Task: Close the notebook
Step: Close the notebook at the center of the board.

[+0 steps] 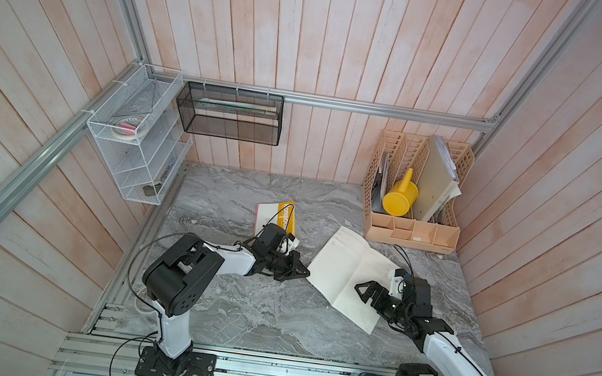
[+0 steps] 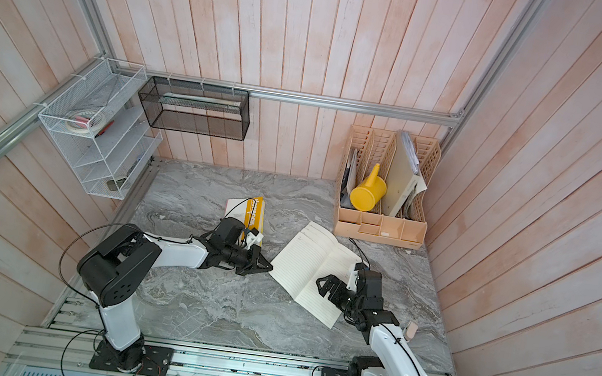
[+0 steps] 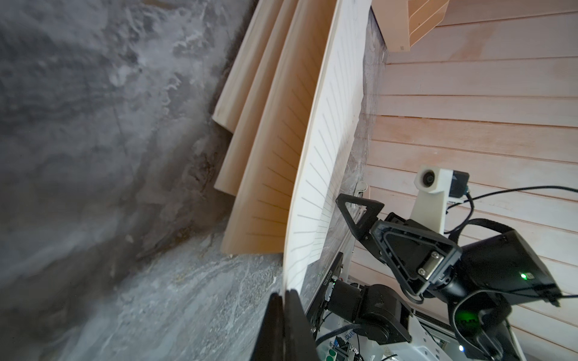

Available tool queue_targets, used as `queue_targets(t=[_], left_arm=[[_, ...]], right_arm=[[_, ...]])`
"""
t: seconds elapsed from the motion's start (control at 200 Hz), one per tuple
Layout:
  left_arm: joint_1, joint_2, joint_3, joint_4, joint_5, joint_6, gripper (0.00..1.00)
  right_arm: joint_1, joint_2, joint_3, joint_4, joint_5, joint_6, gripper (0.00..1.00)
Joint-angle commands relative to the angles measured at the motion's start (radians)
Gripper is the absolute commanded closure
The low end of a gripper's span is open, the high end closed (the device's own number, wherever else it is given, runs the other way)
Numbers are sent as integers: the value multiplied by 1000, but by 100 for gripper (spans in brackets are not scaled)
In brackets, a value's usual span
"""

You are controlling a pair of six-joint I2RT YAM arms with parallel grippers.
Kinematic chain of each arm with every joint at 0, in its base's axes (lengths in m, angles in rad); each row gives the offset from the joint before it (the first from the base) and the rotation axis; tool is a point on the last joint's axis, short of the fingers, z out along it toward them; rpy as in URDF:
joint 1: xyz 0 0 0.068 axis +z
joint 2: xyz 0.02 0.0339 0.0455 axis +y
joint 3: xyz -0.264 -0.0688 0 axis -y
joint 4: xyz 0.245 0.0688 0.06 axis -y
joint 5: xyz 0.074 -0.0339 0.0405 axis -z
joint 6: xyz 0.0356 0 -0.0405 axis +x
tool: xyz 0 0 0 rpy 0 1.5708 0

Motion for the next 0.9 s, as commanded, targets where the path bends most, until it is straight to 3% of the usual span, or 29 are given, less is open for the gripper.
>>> queue_targets(t=[0.0, 0.355, 0.895], left_arm=[[-5, -63, -36, -11, 21, 15, 100], [1, -251, -104, -95, -20, 44, 100], [123, -530, -215, -304, -115, 102, 100]], right_arm=[[-4, -14, 35, -32, -13, -24, 2], [77, -45, 155, -106, 55, -21, 2], [203, 25, 93, 96, 25, 95, 2]])
